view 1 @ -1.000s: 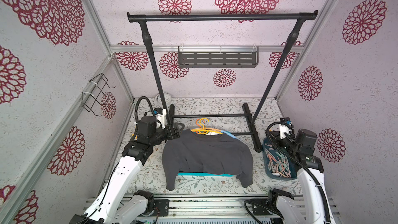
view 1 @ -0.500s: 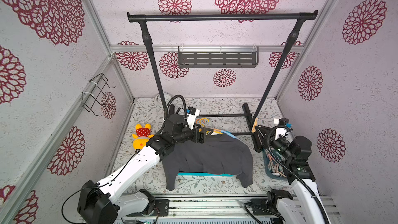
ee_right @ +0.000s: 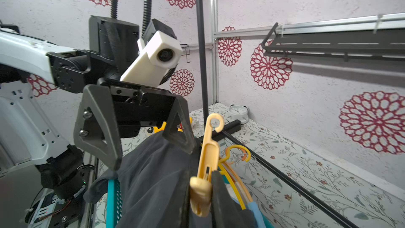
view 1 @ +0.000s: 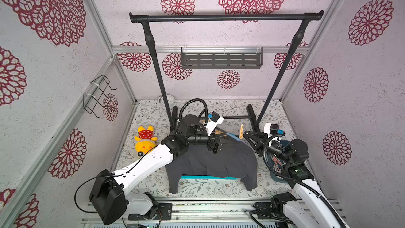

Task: Use clothespins to secure the t-shirt on both sides of the hanger
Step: Pick up the clothespin from the storage box.

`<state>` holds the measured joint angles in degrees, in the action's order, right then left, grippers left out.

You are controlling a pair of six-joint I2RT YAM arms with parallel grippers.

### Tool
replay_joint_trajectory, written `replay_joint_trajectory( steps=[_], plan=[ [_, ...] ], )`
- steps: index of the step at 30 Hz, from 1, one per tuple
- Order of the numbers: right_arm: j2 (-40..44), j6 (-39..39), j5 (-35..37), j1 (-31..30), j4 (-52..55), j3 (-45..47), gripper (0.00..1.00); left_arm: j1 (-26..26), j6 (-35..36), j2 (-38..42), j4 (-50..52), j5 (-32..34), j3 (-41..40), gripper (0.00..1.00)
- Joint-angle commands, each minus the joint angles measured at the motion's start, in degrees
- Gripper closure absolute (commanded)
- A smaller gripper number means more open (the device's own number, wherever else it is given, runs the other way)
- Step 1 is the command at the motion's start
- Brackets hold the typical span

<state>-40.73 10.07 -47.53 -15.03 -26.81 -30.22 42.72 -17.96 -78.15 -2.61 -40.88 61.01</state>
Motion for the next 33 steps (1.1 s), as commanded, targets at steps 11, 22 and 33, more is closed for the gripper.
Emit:
replay_joint_trajectory(
  steps=[11, 22, 33],
  plan=[
    [-0.9, -1.0, -1.4, -9.0, -8.9, -4.3, 0.81, 1.0, 3.4, -1.3, -15.6, -7.4, -2.1, 0.26],
    [-2.9, 3.7, 3.4, -12.8, -15.6, -5.3, 0.81, 1.0, 2.0, 1.2, -26.7, -9.9, -7.2, 0.42],
    [-2.1, 4.8, 2.5, -15.1, -16.1, -5.2, 0.8, 0.9, -2.0, 2.5, -37.3, -12.1, -9.2, 0.48]
  ],
)
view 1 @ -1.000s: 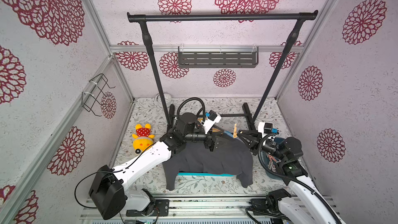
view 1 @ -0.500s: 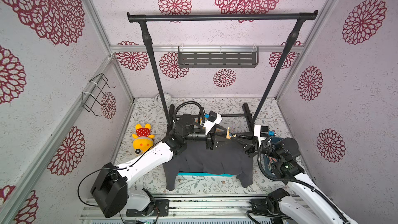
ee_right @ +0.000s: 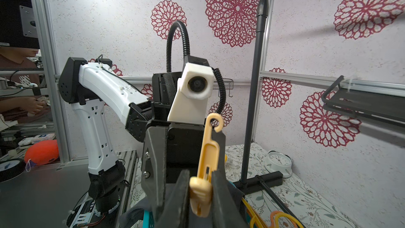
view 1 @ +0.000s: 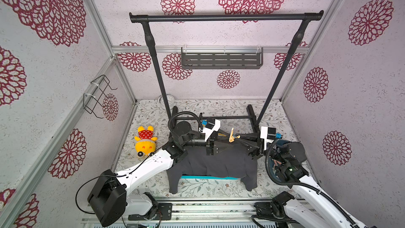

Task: Use clothespins to secure the t-shirt on both sides of the hanger
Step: Pick up the clothespin from the storage box.

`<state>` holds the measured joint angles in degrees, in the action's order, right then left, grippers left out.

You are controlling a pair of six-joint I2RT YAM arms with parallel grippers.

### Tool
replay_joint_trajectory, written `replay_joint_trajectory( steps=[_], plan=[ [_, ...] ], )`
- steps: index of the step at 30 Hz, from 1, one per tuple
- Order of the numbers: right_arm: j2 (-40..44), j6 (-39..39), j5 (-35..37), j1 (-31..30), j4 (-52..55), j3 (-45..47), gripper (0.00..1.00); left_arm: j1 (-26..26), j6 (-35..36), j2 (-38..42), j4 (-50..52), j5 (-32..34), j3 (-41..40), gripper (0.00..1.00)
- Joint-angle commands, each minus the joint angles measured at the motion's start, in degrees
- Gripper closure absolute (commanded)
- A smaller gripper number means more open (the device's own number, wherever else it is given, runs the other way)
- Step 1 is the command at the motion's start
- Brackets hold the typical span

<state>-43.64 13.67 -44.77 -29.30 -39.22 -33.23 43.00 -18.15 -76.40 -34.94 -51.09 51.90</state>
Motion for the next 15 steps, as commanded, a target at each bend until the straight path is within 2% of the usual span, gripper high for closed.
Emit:
replay_joint_trajectory(
  steps=[1, 9, 15],
  plan=[
    [0.7, 1.0, -0.5, -1.0, -3.8, -2.3, 0.8, 0.7, -2.2, 0.6, -5.4, -2.0, -0.1, 0.49],
    [1.4, 1.3, -0.6, -1.9, -5.1, -2.1, 0.8, 0.7, -4.3, -0.6, -5.8, -3.1, 0.3, 0.6],
    [1.9, 1.1, -0.4, -2.2, -5.3, -1.7, 0.8, 0.7, -5.5, -1.1, -6.1, -3.7, 0.7, 0.59]
  ],
)
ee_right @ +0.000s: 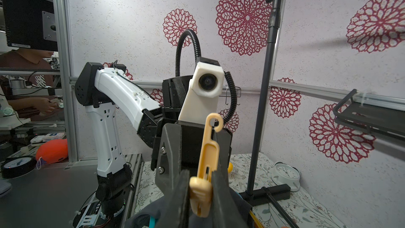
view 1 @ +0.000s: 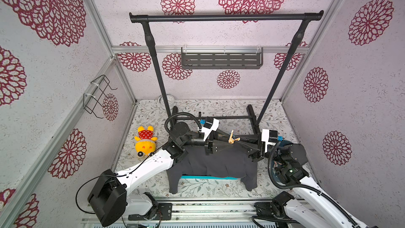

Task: Use clothespins to secure the t-shirt on both sides of the hanger
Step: Pick up the clothespin from the storage box.

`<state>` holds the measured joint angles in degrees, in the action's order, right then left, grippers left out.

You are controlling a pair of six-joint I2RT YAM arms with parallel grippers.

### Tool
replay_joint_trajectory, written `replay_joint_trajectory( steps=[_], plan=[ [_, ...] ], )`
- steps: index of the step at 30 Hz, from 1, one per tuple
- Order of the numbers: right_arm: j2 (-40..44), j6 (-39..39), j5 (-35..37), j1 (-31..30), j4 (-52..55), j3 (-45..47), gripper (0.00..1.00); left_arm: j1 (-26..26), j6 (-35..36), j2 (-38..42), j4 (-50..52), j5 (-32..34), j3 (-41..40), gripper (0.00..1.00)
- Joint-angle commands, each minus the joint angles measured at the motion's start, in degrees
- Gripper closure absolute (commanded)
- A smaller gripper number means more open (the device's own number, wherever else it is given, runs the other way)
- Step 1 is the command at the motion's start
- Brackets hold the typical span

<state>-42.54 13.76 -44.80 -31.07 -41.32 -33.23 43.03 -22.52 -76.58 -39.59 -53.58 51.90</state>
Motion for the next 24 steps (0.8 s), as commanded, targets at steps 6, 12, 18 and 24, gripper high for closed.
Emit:
replay_joint_trajectory(
  steps=[6, 12, 18, 24],
  plan=[
    [0.2, 0.7, -1.0, -0.7, -3.1, -2.1, 0.8, 0.6, -2.2, -1.9, -1.4, -1.9, 1.3, 0.61],
    [-0.1, 0.2, -1.3, -0.9, -2.5, -2.3, 0.8, 0.7, -2.6, -1.8, -1.6, -2.7, 1.6, 0.73],
    [-0.2, -0.3, -0.9, -1.0, -1.8, -1.9, 0.8, 0.6, -2.7, -1.2, -1.9, -2.9, 1.4, 0.79],
    [-0.4, -1.0, -0.2, -1.0, -0.6, -2.1, 0.79, 0.6, -3.2, -0.6, -2.3, -2.9, 0.9, 0.91]
  ],
)
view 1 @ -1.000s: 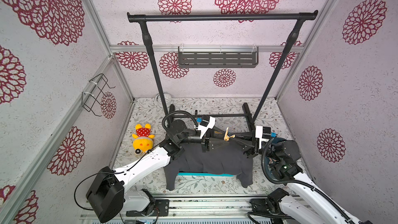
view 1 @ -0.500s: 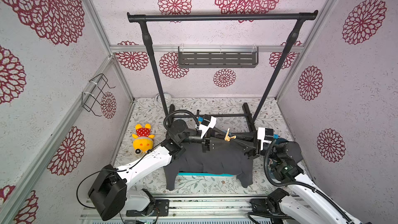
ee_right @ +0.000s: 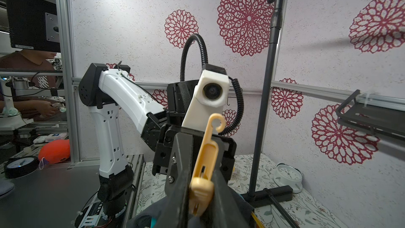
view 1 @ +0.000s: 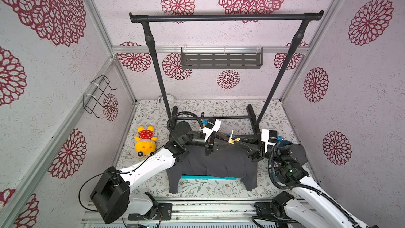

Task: Use clothespins to secure the t-shirt on both sides of the hanger
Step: Pick up the clothespin from the storage box, then open the clothespin.

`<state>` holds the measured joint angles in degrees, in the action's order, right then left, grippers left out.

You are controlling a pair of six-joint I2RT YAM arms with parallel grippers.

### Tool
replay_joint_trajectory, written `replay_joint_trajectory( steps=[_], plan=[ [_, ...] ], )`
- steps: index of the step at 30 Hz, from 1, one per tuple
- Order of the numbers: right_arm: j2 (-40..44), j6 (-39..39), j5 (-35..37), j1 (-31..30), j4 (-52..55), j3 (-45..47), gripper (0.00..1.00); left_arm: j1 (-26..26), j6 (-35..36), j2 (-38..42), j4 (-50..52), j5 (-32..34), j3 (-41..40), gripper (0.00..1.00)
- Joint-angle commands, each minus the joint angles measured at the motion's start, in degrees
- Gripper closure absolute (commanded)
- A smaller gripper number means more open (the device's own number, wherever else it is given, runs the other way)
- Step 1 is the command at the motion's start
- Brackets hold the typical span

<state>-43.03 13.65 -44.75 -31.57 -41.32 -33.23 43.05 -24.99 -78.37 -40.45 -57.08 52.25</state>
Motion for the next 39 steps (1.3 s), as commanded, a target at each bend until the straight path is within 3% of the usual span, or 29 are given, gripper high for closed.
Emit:
replay_joint_trajectory(
  steps=[1, 4, 5, 8, 9, 11, 13, 16, 19, 22, 26, 39],
  plan=[
    [0.0, -1.2, 0.4, -0.5, 0.0, -2.0, 0.79, 0.6, -0.6, 1.4, -1.5, 1.1, 0.4, 0.93],
    [0.1, -2.2, 2.6, -0.5, 1.9, -1.9, 0.74, 0.6, 0.8, 2.0, -0.4, 3.4, -0.3, 0.98],
    [0.2, -2.5, 3.6, -0.5, 2.3, -2.0, 0.68, 0.6, 1.9, 2.4, 1.4, 4.8, -0.5, 1.0],
    [1.4, -2.3, 11.8, -0.5, 5.8, -1.8, 0.36, 0.5, 9.0, 3.9, 11.3, 12.3, -0.3, 1.0],
    [2.0, -1.7, 16.1, -0.5, 7.4, -1.7, 0.29, 0.5, 11.4, 4.5, 15.1, 16.6, -0.1, 1.0],
    [3.2, 1.8, 25.3, -0.5, 12.1, -2.0, 0.24, 0.5, 15.6, 5.2, 21.3, 24.0, 0.8, 1.0],
    [4.0, 4.6, 32.0, -0.5, 19.8, -4.0, 0.23, 0.5, 18.6, 5.5, 26.8, 32.2, 1.5, 1.0],
    [3.9, 7.3, 34.8, -0.5, 28.7, -7.1, 0.22, 0.5, 21.8, 4.7, 33.0, 41.4, 3.2, 1.0],
    [3.3, 18.7, 40.2, -0.5, 35.2, -8.8, 0.29, 0.5, 23.5, 2.7, 39.5, 46.6, 6.5, 1.0],
    [2.2, 25.8, 41.0, -0.5, 40.4, -10.4, 0.33, 0.6, 25.1, 1.0, 43.1, 47.3, 8.7, 1.0],
    [-0.1, 29.4, 40.7, -0.5, 41.8, -11.2, 0.34, 0.9, 24.8, 0.1, 40.9, 45.8, 8.7, 1.0],
    [-11.6, 34.5, 37.5, -3.3, 30.1, -13.3, 0.36, 2.5, 25.0, -3.9, 42.0, 45.8, 12.0, 1.0]
  ],
)
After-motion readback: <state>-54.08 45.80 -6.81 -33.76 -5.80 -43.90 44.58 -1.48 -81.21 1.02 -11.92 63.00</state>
